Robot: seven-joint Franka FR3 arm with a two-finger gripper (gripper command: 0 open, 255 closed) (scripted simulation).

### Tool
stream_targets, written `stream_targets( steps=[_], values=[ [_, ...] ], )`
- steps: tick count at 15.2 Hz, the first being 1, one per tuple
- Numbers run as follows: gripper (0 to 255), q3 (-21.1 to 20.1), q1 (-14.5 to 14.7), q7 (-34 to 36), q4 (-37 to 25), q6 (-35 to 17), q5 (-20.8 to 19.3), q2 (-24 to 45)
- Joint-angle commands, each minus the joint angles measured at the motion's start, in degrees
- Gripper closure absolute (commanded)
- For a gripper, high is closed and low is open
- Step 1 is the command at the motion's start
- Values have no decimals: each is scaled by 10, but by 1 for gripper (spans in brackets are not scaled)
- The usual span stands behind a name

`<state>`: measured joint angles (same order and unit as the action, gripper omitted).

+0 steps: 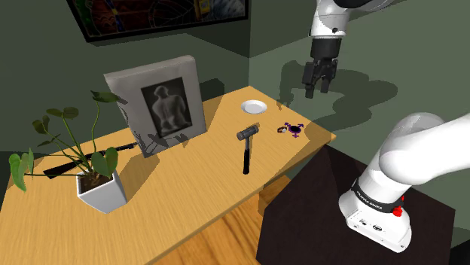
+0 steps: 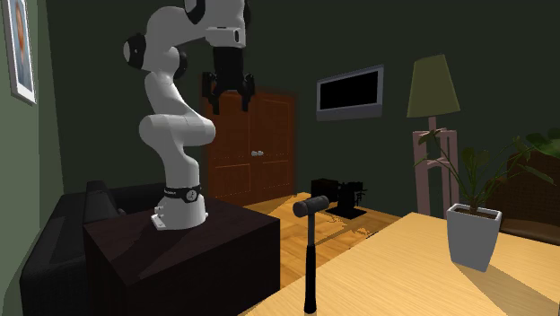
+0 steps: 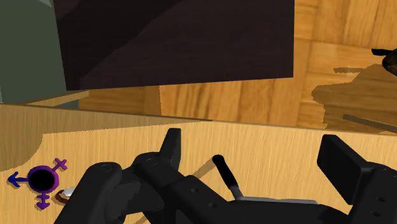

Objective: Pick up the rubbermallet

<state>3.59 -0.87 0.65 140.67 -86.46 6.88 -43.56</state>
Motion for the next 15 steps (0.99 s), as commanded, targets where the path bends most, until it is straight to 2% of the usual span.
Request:
stream_targets(
  steps=[1,8,15],
  values=[
    [0,0,0,0,0,0,0,0],
    [0,43,61,-230,22,-150,-60,106],
    [0,69,121,-442,11,-302,-89,234]
  ],
)
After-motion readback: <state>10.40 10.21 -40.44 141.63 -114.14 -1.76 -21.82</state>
